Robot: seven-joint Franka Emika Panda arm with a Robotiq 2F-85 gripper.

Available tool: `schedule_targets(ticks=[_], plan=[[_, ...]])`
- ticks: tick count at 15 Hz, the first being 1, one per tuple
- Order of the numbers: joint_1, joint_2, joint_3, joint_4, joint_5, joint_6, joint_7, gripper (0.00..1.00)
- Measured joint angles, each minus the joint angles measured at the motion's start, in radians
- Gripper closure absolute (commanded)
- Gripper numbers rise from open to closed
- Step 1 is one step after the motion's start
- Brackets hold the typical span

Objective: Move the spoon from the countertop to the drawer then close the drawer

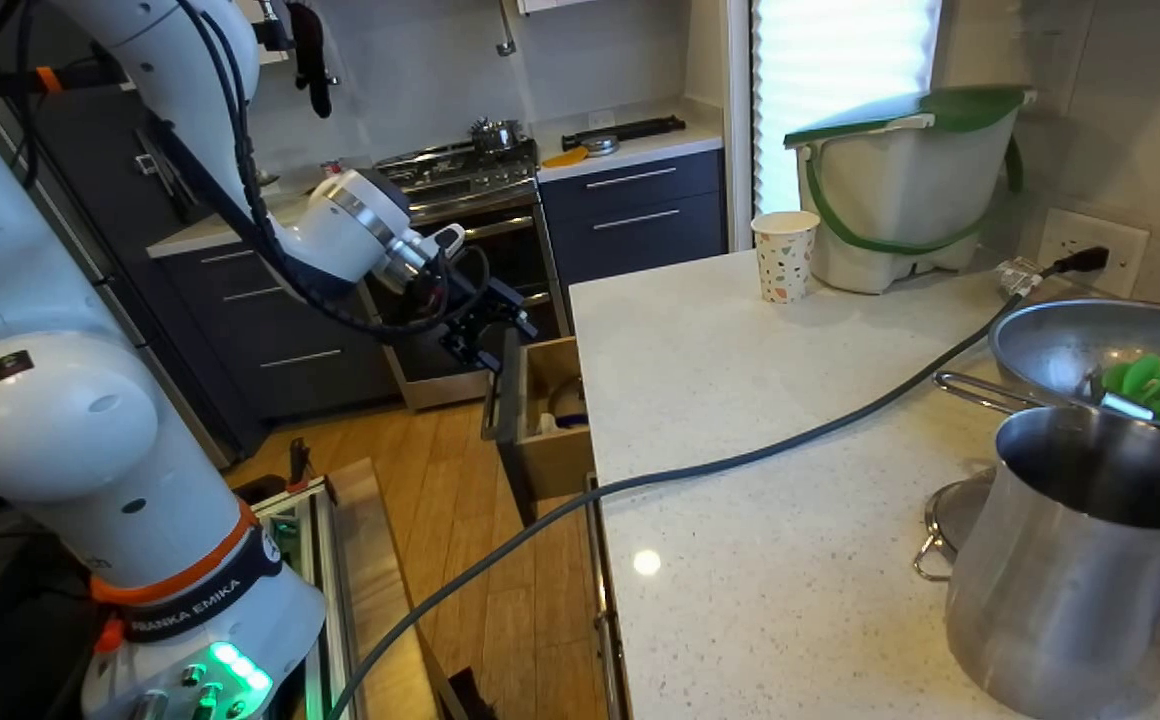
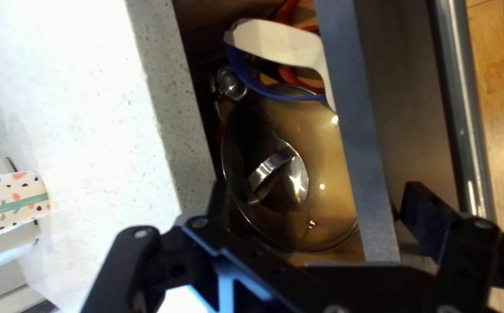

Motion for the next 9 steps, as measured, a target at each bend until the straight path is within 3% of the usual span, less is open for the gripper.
schedule_targets(ticks=[3, 9], plan=[[0.000, 0.005, -0.002, 0.009, -0.021, -0.040, 0.037, 0.00], [0.000, 0.011, -0.004, 0.012, -0.165, -0.107, 0.160, 0.00]])
